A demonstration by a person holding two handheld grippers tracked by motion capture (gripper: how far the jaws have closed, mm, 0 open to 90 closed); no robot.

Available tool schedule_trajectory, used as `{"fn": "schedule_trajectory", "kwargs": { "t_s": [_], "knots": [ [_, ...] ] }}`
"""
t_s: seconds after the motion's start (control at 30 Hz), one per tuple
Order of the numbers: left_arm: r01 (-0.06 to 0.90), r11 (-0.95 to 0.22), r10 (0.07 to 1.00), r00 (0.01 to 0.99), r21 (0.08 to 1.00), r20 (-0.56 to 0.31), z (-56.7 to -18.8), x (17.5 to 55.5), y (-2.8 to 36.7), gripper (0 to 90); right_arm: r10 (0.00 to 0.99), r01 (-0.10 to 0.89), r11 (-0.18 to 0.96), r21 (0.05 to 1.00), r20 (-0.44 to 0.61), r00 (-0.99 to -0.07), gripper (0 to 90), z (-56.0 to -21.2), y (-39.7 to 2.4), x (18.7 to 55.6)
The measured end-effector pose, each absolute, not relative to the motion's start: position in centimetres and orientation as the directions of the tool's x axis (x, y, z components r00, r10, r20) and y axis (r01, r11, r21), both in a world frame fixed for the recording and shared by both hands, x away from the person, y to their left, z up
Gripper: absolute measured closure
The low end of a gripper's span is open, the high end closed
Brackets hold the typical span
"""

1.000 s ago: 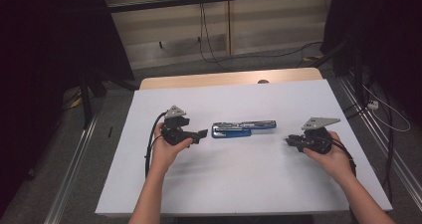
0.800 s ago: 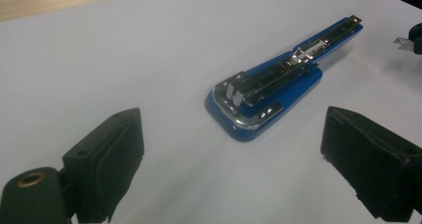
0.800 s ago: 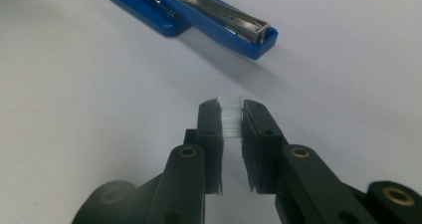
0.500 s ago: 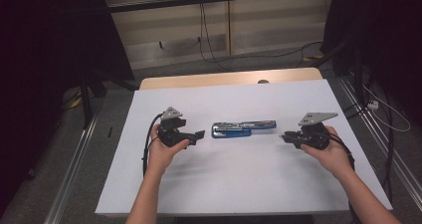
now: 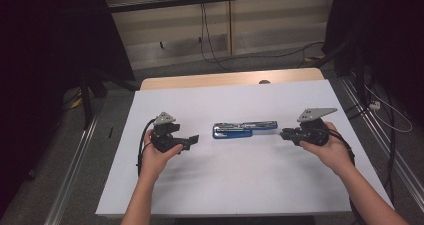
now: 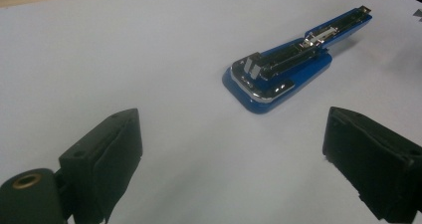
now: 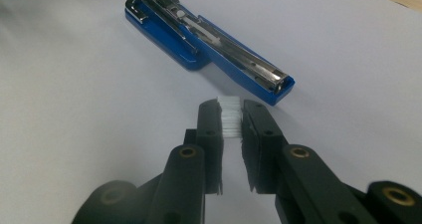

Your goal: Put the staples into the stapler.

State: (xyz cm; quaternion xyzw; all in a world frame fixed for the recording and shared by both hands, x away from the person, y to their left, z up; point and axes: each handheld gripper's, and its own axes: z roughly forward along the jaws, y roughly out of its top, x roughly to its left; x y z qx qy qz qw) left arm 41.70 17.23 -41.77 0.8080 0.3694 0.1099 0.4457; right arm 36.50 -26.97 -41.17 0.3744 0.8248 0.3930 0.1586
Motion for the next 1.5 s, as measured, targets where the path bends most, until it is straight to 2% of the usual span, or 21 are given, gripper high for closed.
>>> {"fn": "schedule_trajectory", "kwargs": {
  "t_s": [0.73,1.5],
  "knots": [
    [0.503,-0.336,0.704,0.696,0.796,-0.142,-42.0,40.9,18.4,8.8,0.694,0.47,0.455,0.756,0.03,-0.72,79.5,-40.1,-25.3,37.6],
    [0.505,-0.34,0.708,0.693,0.793,-0.138,-42.0,40.5,19.0,8.8,0.623,0.467,0.541,0.699,0.039,-0.781,79.5,-39.8,-23.4,39.2]
  ]
}}
